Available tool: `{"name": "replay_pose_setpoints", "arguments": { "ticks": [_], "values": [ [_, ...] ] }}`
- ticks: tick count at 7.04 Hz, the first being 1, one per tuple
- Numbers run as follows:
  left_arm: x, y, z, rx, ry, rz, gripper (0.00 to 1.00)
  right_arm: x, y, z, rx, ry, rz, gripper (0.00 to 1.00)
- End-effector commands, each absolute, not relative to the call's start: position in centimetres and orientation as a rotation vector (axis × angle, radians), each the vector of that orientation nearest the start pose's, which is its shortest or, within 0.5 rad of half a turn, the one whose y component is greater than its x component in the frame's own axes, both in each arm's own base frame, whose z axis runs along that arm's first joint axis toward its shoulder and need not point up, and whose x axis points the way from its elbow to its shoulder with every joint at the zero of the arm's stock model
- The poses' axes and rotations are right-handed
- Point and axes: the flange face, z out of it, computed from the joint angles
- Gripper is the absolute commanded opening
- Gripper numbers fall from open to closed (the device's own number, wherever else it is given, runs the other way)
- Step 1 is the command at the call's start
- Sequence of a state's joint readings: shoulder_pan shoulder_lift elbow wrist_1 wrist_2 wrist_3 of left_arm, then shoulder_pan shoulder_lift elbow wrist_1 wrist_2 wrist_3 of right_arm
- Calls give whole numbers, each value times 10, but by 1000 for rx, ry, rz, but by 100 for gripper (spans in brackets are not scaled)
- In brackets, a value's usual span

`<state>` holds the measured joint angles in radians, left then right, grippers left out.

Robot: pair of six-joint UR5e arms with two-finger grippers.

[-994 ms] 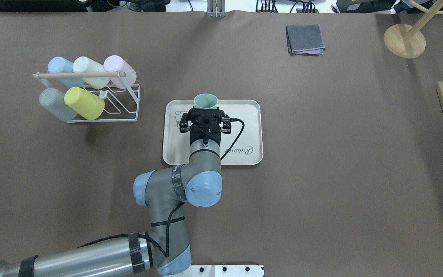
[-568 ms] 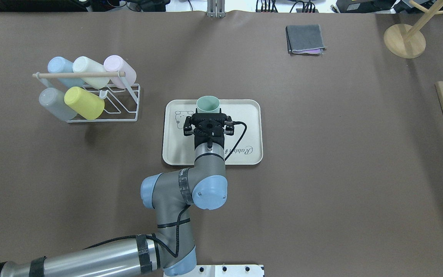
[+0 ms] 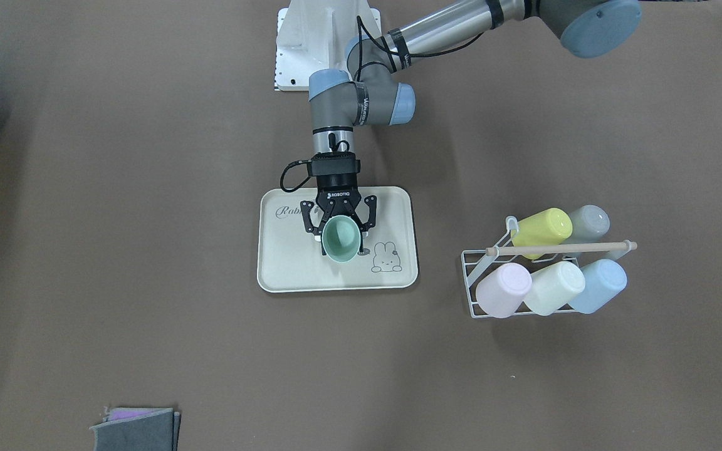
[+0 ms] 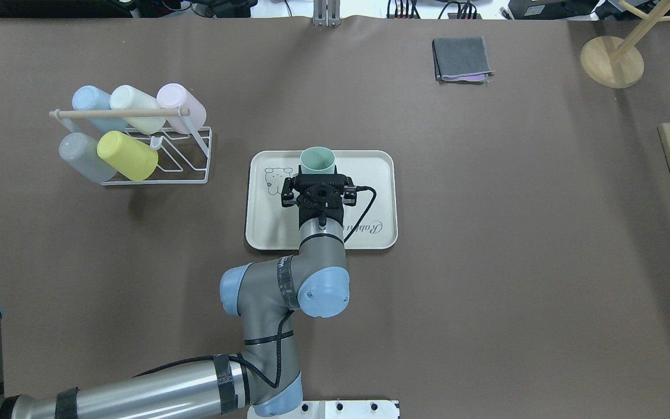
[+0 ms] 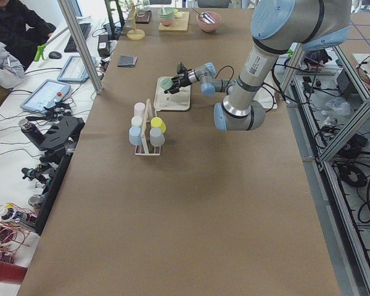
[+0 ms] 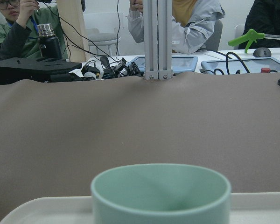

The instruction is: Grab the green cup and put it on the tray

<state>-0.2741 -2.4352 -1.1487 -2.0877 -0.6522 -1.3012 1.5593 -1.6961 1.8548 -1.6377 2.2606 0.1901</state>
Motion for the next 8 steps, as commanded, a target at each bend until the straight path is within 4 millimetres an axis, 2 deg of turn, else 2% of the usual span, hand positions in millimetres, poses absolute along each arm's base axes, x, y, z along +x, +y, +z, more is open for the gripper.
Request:
{"name": "replay_pose_setpoints", "arguments": {
  "ticks": [1, 2, 6, 7, 8],
  "values": [
    [701, -418, 224, 1079, 607, -453, 19, 65, -441, 591, 17, -694, 140, 100],
    [709, -411, 234, 1105, 580, -460, 19, 65, -441, 591, 17, -693, 140, 100],
    [716, -402, 236, 1095, 597, -469, 20, 66, -439, 590, 21, -687, 142, 100],
    [717, -401, 237, 1086, 613, -492, 34, 66, -439, 592, 16, -688, 145, 100],
    [717, -401, 236, 1086, 615, -495, 44, 66, -438, 590, 19, -690, 141, 100]
  ]
}}
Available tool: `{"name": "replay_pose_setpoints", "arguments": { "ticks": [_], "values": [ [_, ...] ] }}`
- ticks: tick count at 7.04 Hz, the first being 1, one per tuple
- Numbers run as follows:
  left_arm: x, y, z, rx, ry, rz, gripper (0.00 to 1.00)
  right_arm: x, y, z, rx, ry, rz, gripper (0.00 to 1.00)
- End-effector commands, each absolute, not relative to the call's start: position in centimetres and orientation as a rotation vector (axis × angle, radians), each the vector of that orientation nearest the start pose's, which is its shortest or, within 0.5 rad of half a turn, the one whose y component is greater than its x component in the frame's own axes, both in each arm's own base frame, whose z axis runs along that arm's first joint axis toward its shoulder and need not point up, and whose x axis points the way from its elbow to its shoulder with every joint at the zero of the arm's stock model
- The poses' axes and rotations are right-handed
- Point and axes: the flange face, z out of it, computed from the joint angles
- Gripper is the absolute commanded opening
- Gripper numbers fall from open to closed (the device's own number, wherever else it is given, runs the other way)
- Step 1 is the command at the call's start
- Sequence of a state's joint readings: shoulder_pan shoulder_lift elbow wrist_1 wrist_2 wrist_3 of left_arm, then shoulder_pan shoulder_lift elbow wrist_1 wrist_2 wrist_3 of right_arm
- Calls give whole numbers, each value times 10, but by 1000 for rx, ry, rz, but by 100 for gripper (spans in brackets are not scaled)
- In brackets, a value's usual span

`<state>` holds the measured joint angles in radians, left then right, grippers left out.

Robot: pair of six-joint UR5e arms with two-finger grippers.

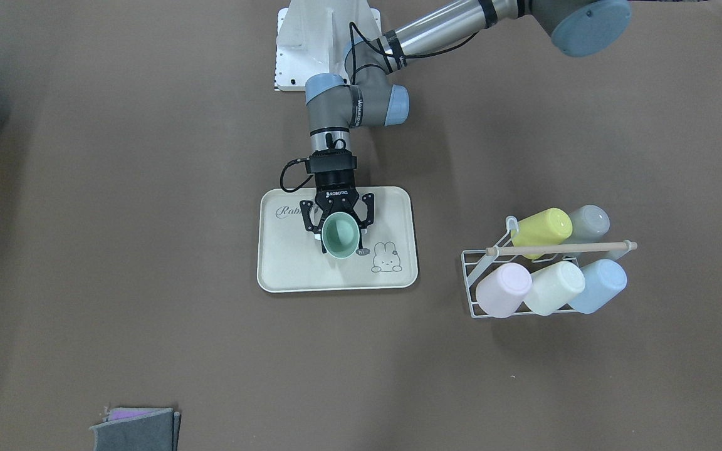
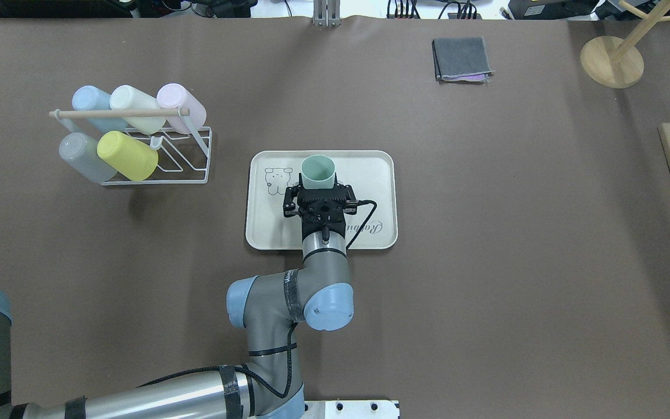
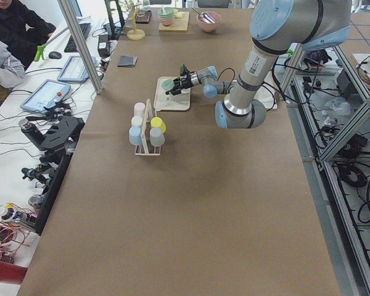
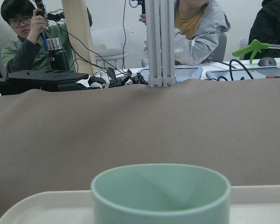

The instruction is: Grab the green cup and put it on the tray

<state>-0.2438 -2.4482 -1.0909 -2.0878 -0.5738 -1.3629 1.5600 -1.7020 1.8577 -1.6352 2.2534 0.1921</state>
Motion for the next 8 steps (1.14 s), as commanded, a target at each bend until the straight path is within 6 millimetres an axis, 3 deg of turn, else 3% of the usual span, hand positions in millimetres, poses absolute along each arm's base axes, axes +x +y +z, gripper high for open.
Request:
{"name": "replay_pose_setpoints", "arguments": {
  "ticks": [1, 2, 5, 7, 8],
  "values": [
    [717, -400, 236, 1086, 617, -494, 50, 65, -437, 591, 19, -694, 138, 100],
    [717, -398, 233, 1085, 624, -496, 72, 66, -437, 592, 16, -691, 138, 100],
    [720, -391, 235, 1082, 630, -488, 83, 66, -437, 593, 14, -689, 141, 100],
    [718, -388, 233, 1086, 661, -502, 97, 66, -437, 593, 13, -686, 146, 100],
    [722, -379, 232, 1084, 668, -494, 98, 66, -437, 595, 11, -687, 144, 100]
  ]
}}
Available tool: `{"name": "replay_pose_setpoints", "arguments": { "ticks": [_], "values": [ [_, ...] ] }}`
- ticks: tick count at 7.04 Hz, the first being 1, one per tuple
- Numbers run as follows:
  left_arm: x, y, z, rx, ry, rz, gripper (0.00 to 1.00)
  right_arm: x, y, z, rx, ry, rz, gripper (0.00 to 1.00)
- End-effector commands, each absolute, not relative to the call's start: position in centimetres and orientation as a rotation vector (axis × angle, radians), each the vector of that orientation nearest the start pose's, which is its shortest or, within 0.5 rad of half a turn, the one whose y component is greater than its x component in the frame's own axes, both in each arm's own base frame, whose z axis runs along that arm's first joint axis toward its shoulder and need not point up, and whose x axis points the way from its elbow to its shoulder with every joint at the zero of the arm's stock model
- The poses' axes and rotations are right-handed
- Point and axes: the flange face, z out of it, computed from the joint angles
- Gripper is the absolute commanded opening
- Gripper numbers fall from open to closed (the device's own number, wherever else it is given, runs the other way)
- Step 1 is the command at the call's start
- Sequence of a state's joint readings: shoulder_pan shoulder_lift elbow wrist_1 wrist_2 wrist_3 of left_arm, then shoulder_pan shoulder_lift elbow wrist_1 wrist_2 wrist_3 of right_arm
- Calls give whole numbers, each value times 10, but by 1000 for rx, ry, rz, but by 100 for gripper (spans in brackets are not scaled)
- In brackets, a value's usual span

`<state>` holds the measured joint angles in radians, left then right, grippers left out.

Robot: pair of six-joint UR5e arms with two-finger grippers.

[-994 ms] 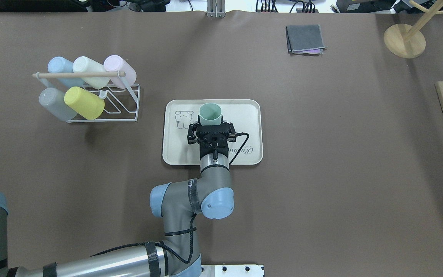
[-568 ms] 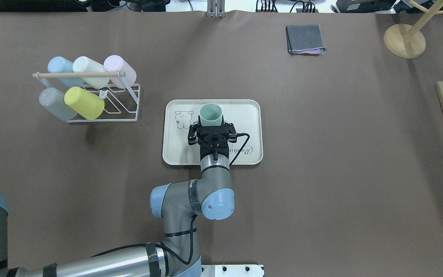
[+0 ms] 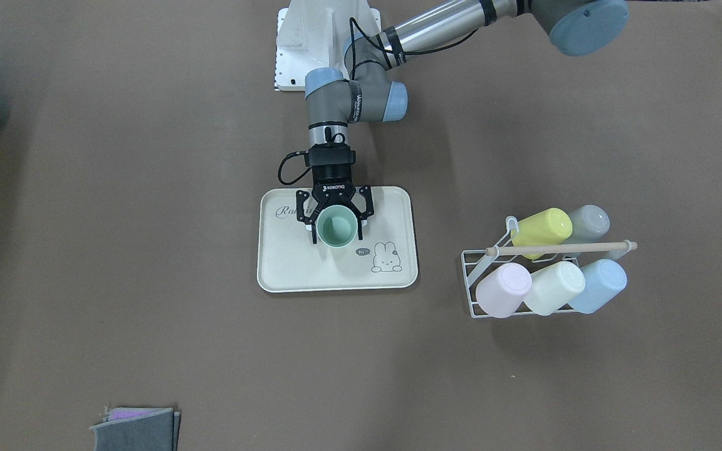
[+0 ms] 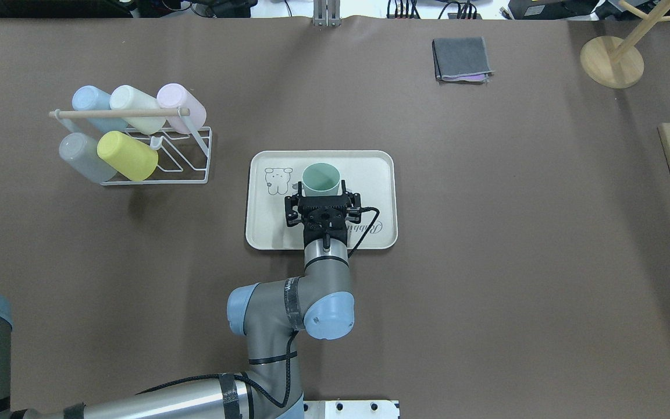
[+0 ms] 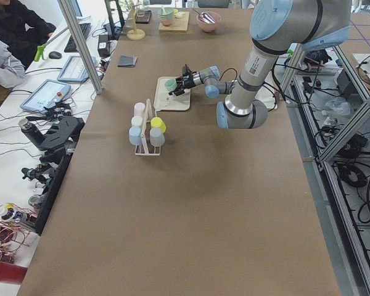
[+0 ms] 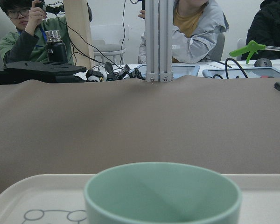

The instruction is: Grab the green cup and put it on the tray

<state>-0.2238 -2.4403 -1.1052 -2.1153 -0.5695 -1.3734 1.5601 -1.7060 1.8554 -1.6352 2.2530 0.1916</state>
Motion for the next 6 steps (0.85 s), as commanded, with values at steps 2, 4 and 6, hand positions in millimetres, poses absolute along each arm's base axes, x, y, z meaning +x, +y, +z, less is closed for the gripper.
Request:
{"name": "replay_pose_setpoints", "arguments": {
  "ticks": [2, 4, 6],
  "values": [
    [719, -361, 233, 1105, 681, -496, 98, 66, -437, 593, 14, -688, 143, 100],
    [694, -339, 231, 1123, 714, -487, 98, 66, -437, 594, 12, -687, 144, 100],
    [675, -336, 216, 1133, 740, -485, 98, 66, -437, 593, 13, -688, 144, 100]
  ]
}}
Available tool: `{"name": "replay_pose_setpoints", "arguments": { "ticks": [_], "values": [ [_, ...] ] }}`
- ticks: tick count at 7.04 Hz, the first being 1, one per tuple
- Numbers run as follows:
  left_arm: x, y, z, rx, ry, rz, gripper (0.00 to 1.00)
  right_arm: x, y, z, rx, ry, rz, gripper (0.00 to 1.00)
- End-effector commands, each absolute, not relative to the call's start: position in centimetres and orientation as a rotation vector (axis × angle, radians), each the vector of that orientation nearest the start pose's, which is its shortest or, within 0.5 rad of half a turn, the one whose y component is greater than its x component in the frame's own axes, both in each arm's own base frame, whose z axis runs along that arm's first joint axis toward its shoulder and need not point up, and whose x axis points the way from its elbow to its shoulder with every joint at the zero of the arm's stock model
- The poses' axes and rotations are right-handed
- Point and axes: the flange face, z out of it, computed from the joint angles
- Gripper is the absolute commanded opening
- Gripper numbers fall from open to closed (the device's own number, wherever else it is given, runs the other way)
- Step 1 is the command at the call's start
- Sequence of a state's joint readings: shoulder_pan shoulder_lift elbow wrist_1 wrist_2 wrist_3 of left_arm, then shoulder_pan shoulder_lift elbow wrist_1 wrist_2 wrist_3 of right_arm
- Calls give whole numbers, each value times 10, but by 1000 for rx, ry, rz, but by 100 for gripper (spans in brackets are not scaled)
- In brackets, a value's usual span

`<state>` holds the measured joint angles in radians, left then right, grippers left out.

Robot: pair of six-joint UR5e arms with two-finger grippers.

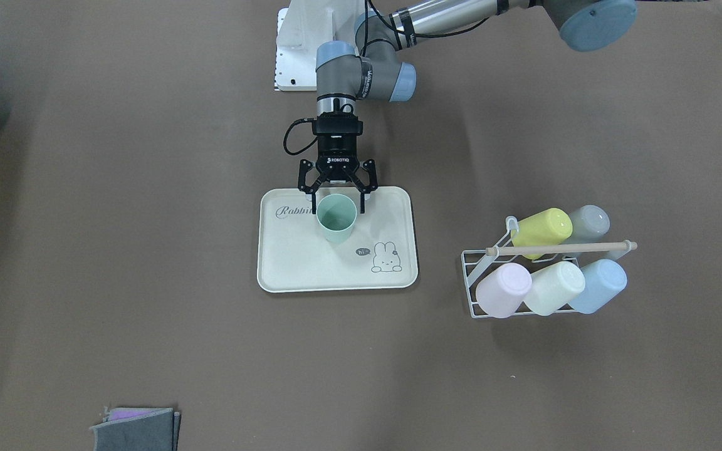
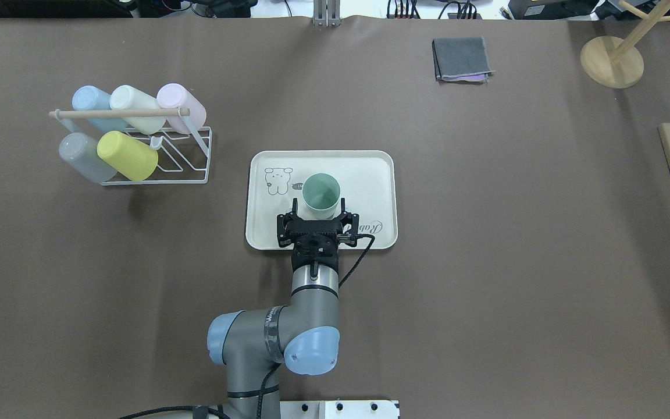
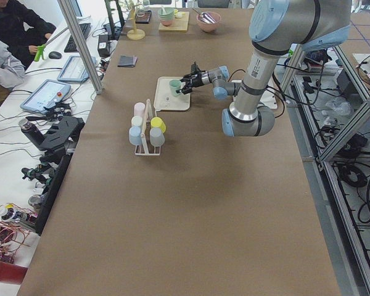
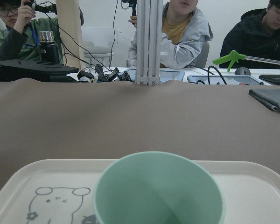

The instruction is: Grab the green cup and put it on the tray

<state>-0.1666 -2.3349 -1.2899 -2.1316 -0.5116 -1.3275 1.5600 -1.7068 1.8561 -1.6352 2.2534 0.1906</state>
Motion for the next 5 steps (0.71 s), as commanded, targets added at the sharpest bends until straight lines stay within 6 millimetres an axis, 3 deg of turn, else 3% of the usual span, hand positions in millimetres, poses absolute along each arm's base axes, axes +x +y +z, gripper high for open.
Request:
{"name": "replay_pose_setpoints", "arguments": {
  "ticks": [1, 3, 4, 5],
  "values": [
    [650, -332, 200, 1146, 766, -475, 98, 66, -437, 592, 16, -688, 143, 100],
    [585, -323, 160, 1144, 833, -339, 98, 66, -437, 590, 19, -687, 144, 100],
    [553, -356, 146, 1121, 867, -307, 98, 67, -437, 590, 19, -685, 147, 100],
    [508, -408, 133, 1106, 878, -170, 98, 66, -437, 591, 18, -685, 146, 100]
  ]
}}
